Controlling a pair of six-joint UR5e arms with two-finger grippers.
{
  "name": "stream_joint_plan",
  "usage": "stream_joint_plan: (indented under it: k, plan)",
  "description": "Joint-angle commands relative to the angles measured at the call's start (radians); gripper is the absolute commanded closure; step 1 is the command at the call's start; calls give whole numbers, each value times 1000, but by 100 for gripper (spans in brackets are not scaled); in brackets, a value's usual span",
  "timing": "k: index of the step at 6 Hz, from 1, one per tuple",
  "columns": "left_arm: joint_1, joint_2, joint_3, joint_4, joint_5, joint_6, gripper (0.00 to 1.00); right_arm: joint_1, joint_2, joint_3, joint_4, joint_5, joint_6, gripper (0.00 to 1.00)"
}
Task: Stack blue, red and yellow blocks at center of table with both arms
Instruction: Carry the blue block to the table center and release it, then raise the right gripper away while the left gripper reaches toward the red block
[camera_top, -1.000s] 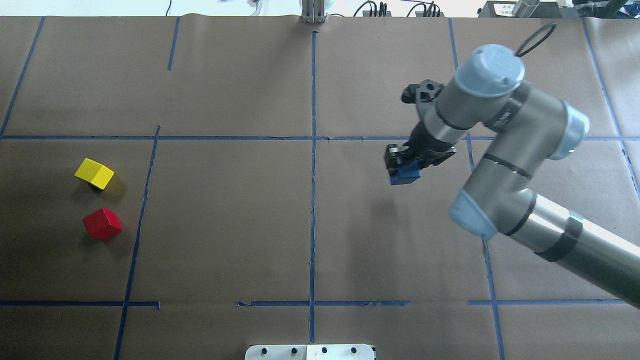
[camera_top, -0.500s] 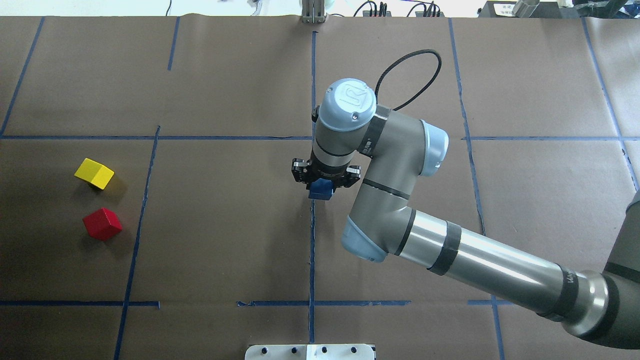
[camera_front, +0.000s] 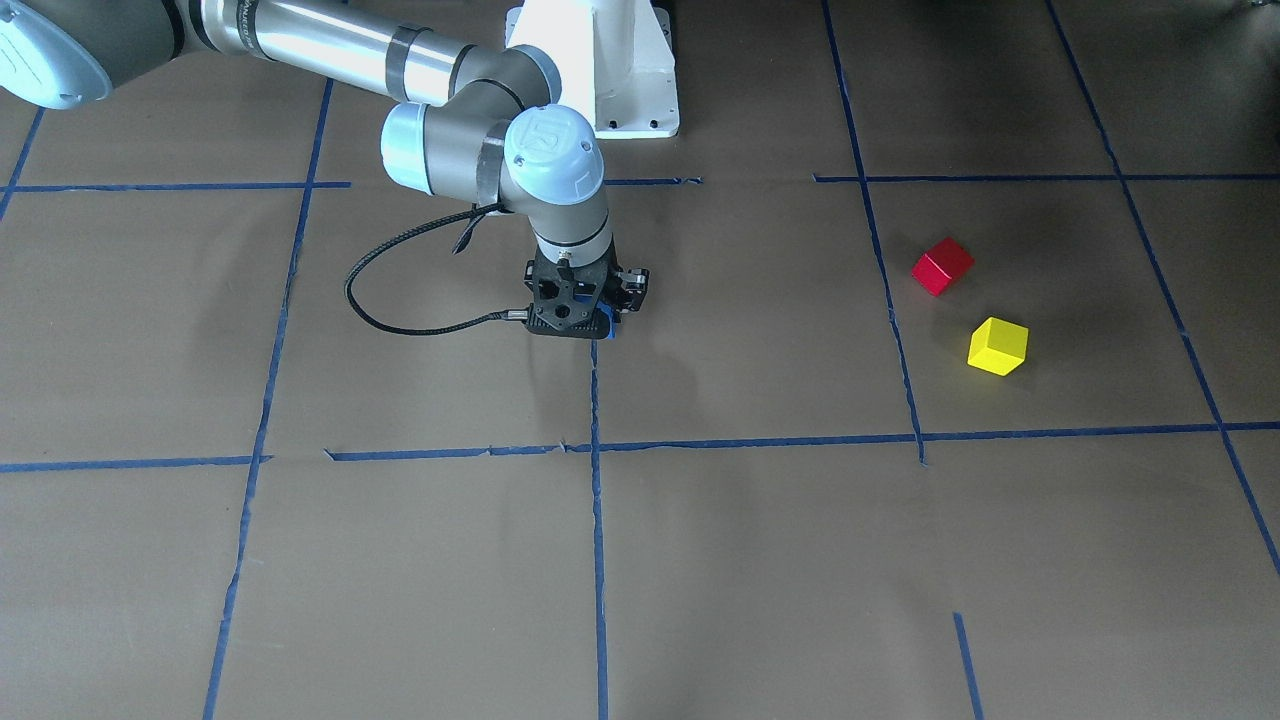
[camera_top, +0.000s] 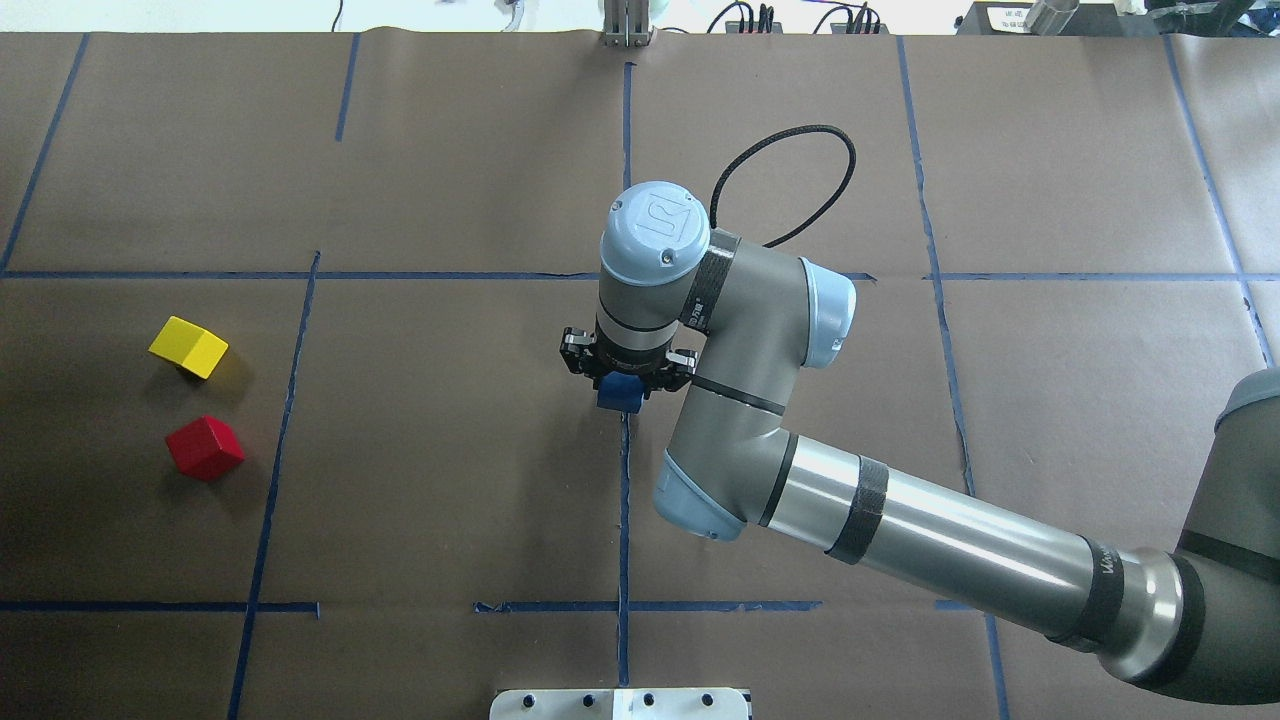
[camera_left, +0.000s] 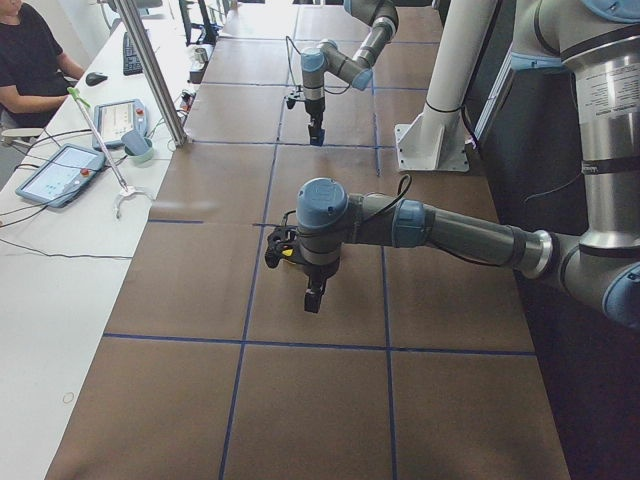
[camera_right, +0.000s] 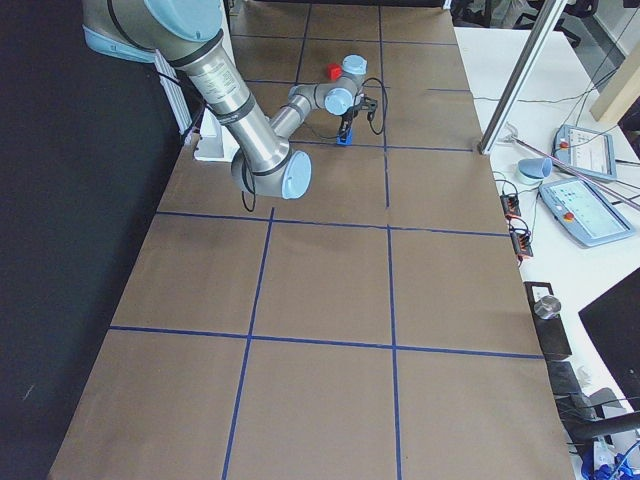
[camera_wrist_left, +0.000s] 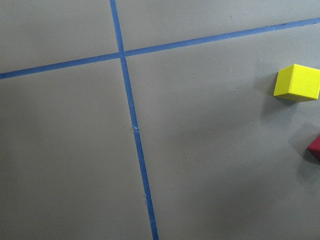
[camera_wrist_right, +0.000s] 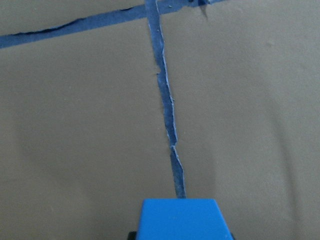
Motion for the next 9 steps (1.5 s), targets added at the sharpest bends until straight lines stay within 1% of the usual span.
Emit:
stream_joint_plan:
  k: [1, 2, 3, 5, 6, 7, 8, 9]
  plan:
    - [-1, 0, -7, 0, -2, 0, 0, -3, -1, -12, 0, -1, -52, 77]
    - [-1, 0, -7, 0, -2, 0, 0, -7, -1, -20, 0, -1, -65, 47]
    - [-1, 0, -8, 0, -2, 0, 0, -9, 0, -18, 0, -2, -74, 1]
    - [2, -3, -8, -2, -2, 1, 0, -6, -1, -8, -2, -1, -131, 0]
    - [6, -1, -10, -15, -29, -3, 0, 21, -6, 43, -6, 15, -131, 0]
    - [55, -13, -14, -27, -46, -87, 0, 89, -108, 180, -5, 79, -133, 0]
    - [198, -50, -14, -93, -46, -233, 0, 220, -253, 376, -5, 202, -169, 0]
    - [370, -96, -10, -204, -37, -315, 0, 368, -371, 478, -2, 343, -227, 0]
